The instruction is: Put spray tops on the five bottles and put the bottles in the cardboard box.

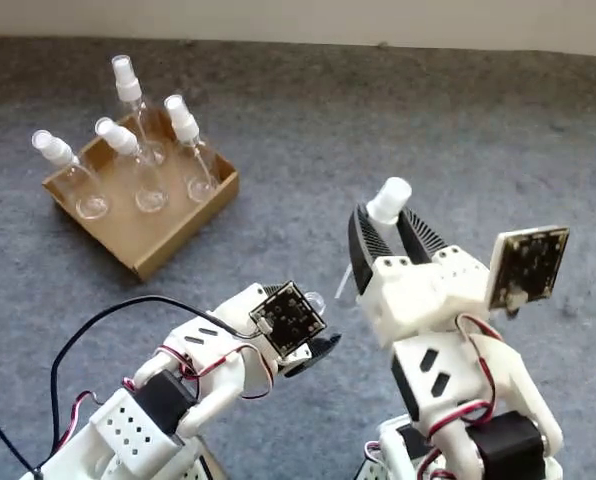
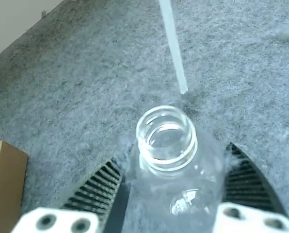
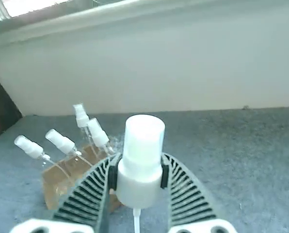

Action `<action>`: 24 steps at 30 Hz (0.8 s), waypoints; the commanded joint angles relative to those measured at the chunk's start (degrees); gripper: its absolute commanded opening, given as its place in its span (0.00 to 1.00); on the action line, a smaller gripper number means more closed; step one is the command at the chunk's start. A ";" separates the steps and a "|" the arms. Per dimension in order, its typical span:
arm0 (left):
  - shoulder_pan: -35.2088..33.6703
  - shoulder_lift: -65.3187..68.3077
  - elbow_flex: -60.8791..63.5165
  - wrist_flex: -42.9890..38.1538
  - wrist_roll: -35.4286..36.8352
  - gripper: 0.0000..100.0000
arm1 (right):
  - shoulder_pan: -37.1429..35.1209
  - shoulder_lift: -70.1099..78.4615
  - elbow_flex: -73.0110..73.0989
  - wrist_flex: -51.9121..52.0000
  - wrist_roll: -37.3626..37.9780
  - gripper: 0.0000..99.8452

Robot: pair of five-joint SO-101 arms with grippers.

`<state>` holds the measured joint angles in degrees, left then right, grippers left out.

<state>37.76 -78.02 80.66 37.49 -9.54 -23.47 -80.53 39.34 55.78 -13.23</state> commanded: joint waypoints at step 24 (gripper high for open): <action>-0.84 -0.13 -8.13 2.55 3.52 0.20 | -1.54 -2.07 -0.13 -3.21 -5.63 0.01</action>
<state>37.67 -78.02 76.44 39.87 -6.90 -24.35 -82.46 39.25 54.37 -18.15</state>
